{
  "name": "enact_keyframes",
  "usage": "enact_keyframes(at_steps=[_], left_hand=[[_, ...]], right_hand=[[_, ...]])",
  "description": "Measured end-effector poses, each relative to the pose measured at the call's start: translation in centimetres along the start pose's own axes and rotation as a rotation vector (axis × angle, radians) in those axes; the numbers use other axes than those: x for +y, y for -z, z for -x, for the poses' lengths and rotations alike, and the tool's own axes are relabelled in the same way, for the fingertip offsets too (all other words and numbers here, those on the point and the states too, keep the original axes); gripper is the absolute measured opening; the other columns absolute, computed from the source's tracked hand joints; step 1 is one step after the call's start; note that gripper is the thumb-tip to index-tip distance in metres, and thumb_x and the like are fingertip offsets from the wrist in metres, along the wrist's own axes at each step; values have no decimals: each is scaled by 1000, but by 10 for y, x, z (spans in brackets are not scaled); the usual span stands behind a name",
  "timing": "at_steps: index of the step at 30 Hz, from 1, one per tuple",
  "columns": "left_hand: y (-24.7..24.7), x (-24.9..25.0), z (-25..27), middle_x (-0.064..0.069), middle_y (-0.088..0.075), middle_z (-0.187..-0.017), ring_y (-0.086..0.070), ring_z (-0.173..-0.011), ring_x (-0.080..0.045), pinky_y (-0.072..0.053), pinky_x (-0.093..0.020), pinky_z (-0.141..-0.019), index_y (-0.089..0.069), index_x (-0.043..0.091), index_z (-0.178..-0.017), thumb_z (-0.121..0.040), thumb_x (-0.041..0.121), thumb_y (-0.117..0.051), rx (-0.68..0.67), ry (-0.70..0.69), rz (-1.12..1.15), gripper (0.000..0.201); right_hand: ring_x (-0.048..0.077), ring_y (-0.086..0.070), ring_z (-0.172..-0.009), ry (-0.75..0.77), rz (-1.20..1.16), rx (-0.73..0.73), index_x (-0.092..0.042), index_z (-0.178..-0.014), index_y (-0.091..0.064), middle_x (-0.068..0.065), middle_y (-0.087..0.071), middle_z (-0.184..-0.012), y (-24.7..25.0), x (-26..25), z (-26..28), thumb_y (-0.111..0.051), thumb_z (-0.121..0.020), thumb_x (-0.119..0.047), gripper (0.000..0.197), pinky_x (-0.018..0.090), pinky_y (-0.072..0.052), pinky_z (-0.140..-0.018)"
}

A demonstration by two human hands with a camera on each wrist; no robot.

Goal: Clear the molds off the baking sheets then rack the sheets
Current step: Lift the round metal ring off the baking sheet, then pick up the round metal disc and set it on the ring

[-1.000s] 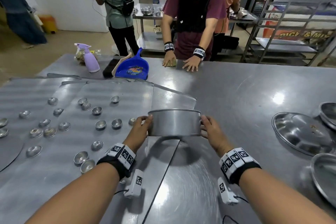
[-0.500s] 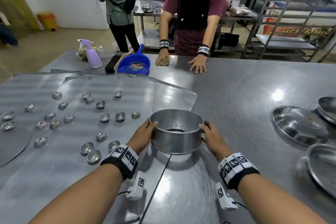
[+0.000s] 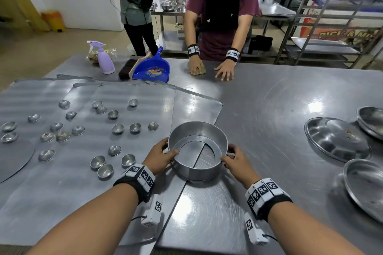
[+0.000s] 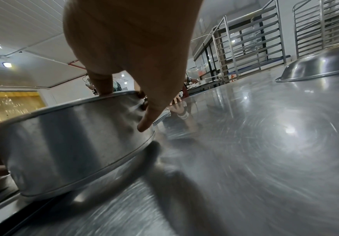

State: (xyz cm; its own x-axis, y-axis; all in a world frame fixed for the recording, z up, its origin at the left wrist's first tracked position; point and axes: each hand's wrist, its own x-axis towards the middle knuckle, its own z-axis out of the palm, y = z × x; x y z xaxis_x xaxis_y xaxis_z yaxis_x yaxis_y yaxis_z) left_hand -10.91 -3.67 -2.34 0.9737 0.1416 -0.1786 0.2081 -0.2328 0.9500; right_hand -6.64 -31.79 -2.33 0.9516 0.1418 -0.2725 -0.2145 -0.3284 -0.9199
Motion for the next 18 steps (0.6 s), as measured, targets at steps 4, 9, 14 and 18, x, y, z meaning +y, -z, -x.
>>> enact_keyframes(at_steps=[4, 9, 14, 18], left_hand=[[-4, 1, -1, -4, -68, -121, -65, -115, -22, -52, -48, -102, -60, 23, -125, -77, 28, -79, 79, 15, 79, 51], [-8, 2, -2, 3, -67, -112, -66, -110, -27, -52, -48, -102, -57, 32, -113, -89, 8, -73, 113, 20, 64, 37], [-11, 7, 3, 3, -66, -108, -66, -109, -25, -53, -49, -100, -55, 27, -120, -85, 22, -77, 160, 35, -6, 42], [-10, 7, 3, -2, -70, -115, -68, -104, -20, -55, -49, -95, -61, 16, -129, -66, 49, -75, 220, 59, -80, 72]], right_hand=[[16, -66, -103, 29, 63, -44, -27, -133, -45, -2, -65, -115, 3, -4, 3, -70, -84, -13, 57, 31, -56, -81], [16, -66, -96, 24, 113, -30, -27, -133, -50, -3, -66, -107, 6, -6, 6, -72, -83, -19, 55, 34, -56, -79], [12, -63, -95, 31, 197, -46, -27, -134, -48, -2, -64, -115, 10, -12, 7, -71, -86, -24, 53, 33, -54, -78], [24, -46, -129, 158, 515, 54, -20, -147, -40, 7, -46, -141, 10, -25, 1, -63, -90, -36, 64, 38, -40, -105]])
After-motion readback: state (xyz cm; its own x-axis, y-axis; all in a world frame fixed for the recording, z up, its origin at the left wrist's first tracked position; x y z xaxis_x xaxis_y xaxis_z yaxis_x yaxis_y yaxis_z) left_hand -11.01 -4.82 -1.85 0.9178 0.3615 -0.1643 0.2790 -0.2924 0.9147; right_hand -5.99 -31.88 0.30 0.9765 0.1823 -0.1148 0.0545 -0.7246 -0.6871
